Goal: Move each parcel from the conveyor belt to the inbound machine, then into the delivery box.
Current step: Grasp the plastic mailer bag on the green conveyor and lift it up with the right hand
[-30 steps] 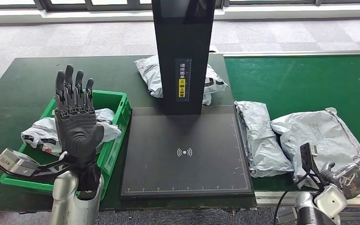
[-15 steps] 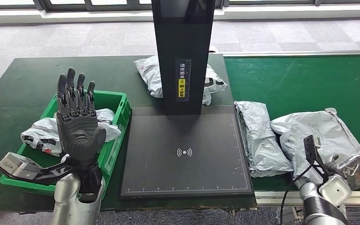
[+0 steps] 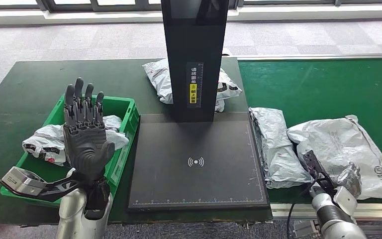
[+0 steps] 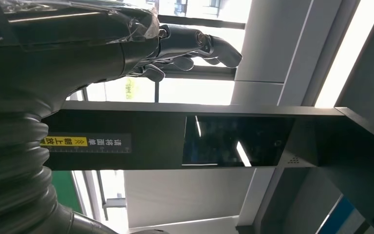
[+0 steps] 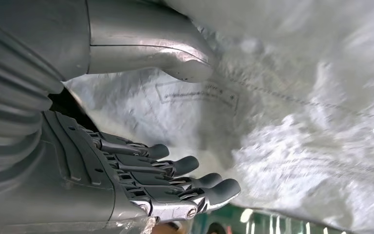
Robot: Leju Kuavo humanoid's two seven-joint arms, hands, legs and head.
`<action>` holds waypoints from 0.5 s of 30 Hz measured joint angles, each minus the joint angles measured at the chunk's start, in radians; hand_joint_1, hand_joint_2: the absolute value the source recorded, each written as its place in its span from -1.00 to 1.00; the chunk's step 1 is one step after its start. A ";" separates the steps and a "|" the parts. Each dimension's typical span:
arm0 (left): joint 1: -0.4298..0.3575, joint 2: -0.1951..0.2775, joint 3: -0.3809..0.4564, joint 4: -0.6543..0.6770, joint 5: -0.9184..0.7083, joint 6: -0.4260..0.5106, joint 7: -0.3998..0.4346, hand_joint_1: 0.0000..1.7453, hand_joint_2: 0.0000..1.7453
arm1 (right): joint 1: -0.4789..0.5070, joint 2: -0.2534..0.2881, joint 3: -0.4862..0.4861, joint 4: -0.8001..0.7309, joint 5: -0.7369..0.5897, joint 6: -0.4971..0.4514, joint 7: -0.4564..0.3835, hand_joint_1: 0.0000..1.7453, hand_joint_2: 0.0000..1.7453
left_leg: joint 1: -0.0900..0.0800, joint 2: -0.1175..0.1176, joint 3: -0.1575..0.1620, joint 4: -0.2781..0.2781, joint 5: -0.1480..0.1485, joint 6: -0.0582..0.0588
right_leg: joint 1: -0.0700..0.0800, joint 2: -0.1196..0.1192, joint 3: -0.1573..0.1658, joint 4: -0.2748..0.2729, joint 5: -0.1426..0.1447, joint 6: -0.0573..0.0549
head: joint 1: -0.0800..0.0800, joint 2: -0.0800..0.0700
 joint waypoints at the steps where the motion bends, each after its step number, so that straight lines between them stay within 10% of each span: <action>1: 0.003 0.000 0.000 -0.001 -0.001 -0.001 -0.003 -1.00 1.00 | -0.004 0.001 -0.008 0.004 -0.020 0.021 -0.033 -1.00 1.00 | 0.000 0.000 0.000 0.000 0.000 0.000 | 0.000 0.000 0.000 0.000 0.000 0.000 | 0.000 0.000; 9: 0.028 0.002 0.000 -0.020 -0.015 -0.001 -0.012 -1.00 1.00 | -0.045 0.014 -0.035 0.029 -0.004 0.149 -0.020 -1.00 1.00 | 0.000 0.000 0.000 0.000 0.000 0.000 | 0.000 0.000 0.000 0.000 0.000 0.000 | 0.000 0.000; 13: 0.030 0.002 0.000 -0.018 -0.016 -0.007 -0.019 -1.00 1.00 | -0.058 0.017 -0.035 0.038 0.049 0.298 0.079 1.00 1.00 | 0.000 0.000 0.001 0.000 0.000 0.000 | 0.000 0.000 0.001 0.000 0.000 0.000 | 0.000 0.000; 15: 0.030 0.002 0.000 -0.016 -0.018 -0.010 -0.023 -1.00 1.00 | -0.068 0.017 -0.035 0.039 0.060 0.338 0.094 1.00 1.00 | 0.000 0.001 0.001 0.000 0.000 0.000 | 0.000 0.001 0.001 0.000 0.000 0.000 | 0.000 0.000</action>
